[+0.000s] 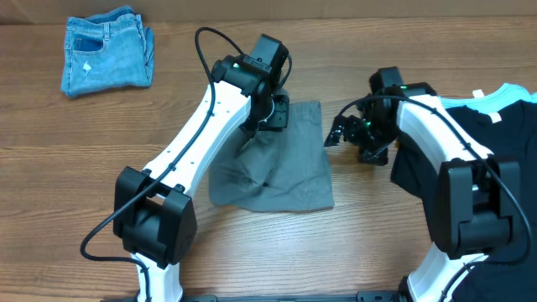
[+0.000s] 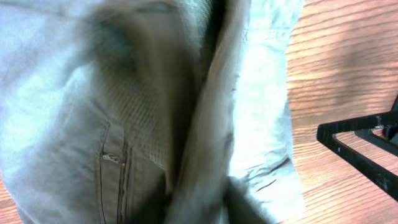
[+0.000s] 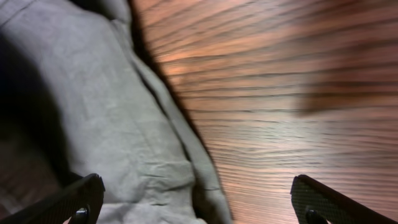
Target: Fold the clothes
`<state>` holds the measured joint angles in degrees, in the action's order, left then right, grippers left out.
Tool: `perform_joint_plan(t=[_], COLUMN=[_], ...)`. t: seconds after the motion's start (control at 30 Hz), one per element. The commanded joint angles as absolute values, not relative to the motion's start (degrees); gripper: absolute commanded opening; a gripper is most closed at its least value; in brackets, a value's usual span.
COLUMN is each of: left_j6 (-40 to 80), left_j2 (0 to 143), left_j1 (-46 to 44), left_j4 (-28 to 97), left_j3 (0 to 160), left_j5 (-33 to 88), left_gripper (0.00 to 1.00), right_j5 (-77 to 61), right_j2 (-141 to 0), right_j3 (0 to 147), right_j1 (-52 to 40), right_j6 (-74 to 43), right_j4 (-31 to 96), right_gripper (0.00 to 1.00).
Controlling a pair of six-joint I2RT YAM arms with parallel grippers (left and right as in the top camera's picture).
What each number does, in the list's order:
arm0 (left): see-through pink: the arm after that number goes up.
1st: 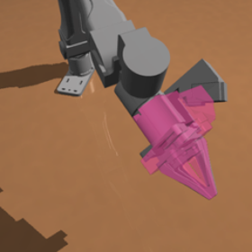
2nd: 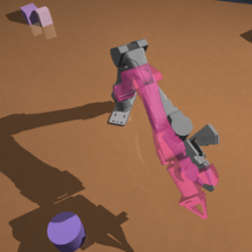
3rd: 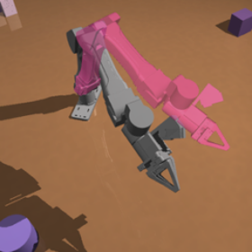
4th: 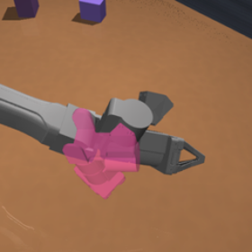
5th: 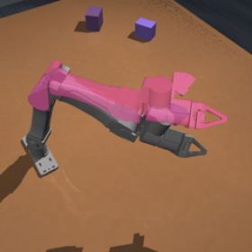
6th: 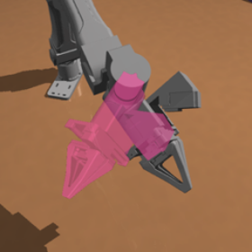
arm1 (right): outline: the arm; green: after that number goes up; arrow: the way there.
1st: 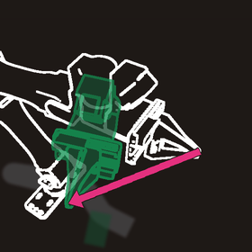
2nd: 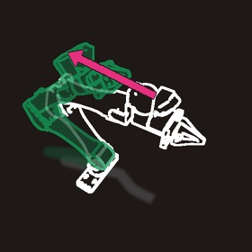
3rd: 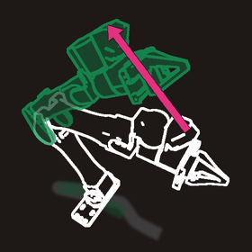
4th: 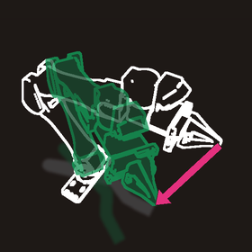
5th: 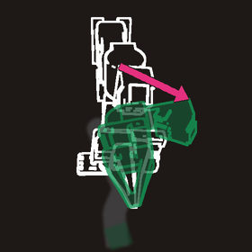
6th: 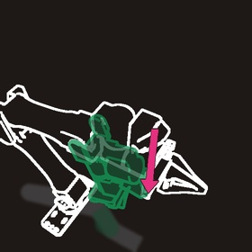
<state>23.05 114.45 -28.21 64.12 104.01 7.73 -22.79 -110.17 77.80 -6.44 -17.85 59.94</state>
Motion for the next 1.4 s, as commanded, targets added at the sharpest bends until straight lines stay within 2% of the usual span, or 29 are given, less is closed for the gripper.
perform_joint_plan(t=[0.0,0.03,0.4,0.53,0.6,0.63,0.73,0.83,0.87,0.93,1.1,1.37], left_j6=[24.0,24.0,22.9,22.1,21.0,21.0,21.0,20.7,20.5,19.9,19.7,19.4], left_j2=[115.5,115.5,114.8,114.5,114.7,115.0,115.9,117.0,117.3,117.8,117.8,117.8], left_j1=[-29.4,-29.4,-27.2,-23.8,-21.5,-20.8,-19.4,-18.9,-18.9,-19.0,-19.2,-19.1], left_j4=[63.6,63.6,66.1,69.4,70.1,70.1,70.0,69.9,69.6,69.1,66.8,64.2], left_j3=[104.7,104.7,108.2,109.3,107.7,106.8,104.3,102.2,101.7,100.5,97.3,94.3], left_j5=[8.9,8.9,9.8,7.3,6.7,6.7,6.7,7.3,7.5,7.5,7.6,8.6], left_gripper=[0.97,1.00,1.00,1.00,0.95,0.93,0.78,0.55,0.49,0.43,0.43,0.45], right_j5=[-24.6,-24.5,-24.3,-26.3,-28.5,-28.9,-28.8,-28.8,-28.9,-28.9,-33.8,-37.9], right_j2=[-110.0,-109.9,-103.8,-101.6,-101.3,-101.3,-101.3,-101.6,-101.7,-102.0,-102.3,-103.0], right_j3=[78.9,78.9,89.9,92.7,92.7,92.7,92.2,92.2,92.2,92.2,88.8,74.2], right_j1=[-5.7,-5.5,-0.1,-0.4,-2.3,-3.4,-7.3,-11.1,-12.4,-14.5,-19.0,-22.0], right_j6=[-14.9,-14.9,-14.4,-10.5,-7.9,-7.0,-7.0,-7.2,-7.3,-7.5,-8.2,-13.8], right_j4=[60.3,60.4,71.8,76.8,79.3,80.0,79.9,78.7,78.3,77.8,73.1,59.7], right_gripper=[1.00,1.00,1.00,1.00,0.92,0.86,0.36,0.09,0.07,0.04,0.04,0.04])
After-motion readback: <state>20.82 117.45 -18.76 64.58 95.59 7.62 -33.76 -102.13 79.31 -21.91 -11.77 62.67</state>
